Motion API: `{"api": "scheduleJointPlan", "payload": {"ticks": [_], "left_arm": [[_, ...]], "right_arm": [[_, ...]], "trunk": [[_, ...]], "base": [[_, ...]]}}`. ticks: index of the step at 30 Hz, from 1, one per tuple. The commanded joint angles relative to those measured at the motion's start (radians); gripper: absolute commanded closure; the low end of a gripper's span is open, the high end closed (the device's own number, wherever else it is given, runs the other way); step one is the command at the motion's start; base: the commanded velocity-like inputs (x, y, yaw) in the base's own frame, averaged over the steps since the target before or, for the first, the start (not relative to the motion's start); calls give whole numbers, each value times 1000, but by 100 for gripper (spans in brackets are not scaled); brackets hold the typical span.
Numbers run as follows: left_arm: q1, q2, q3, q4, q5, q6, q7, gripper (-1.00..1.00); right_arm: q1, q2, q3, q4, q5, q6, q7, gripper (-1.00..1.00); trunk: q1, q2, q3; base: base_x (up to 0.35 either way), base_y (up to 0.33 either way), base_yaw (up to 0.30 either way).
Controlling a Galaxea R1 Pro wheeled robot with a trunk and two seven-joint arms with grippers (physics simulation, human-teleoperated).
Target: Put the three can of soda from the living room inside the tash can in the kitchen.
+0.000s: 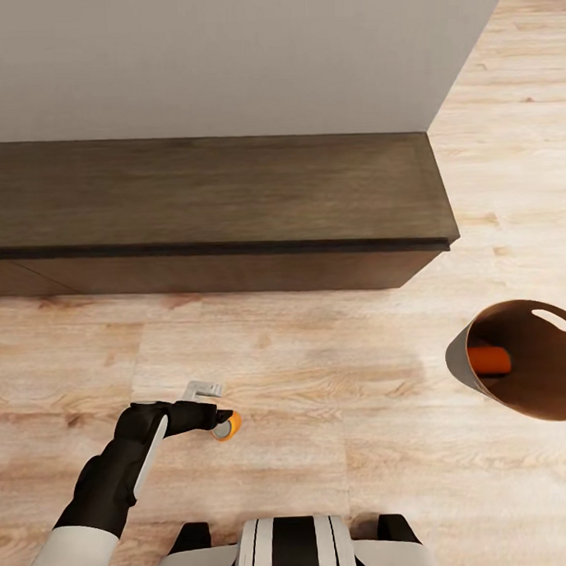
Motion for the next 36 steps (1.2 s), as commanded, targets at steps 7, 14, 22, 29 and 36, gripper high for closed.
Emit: {"api": "scheduleJointPlan", "payload": {"ticks": [7, 14, 22, 29, 36], "left_arm": [[0, 0, 1, -4, 1, 0, 0, -100], [0, 0, 0, -5, 2, 0, -1, -100], [0, 0, 0, -5, 2, 0, -1, -100], [0, 0, 6, -7, 3, 0, -3, -100], [0, 0, 5, -6, 3, 0, -2, -100]], "right_arm": [[-1, 0, 0, 0, -5, 2, 2, 100], [-1, 0, 1, -2, -5, 2, 2, 100], [-1, 0, 1, -2, -5, 2, 2, 100], [-1, -1, 1, -2, -5, 2, 2, 100], [-1, -1, 1, -2, -5, 2, 2, 100]], "trunk": [[27, -49, -32], [54, -98, -65], [73, -133, -93], [73, -133, -103], [88, -161, -125]], "base": [[0, 0, 0], [0, 0, 0], [0, 0, 0], [0, 0, 0], [0, 0, 0]]}}
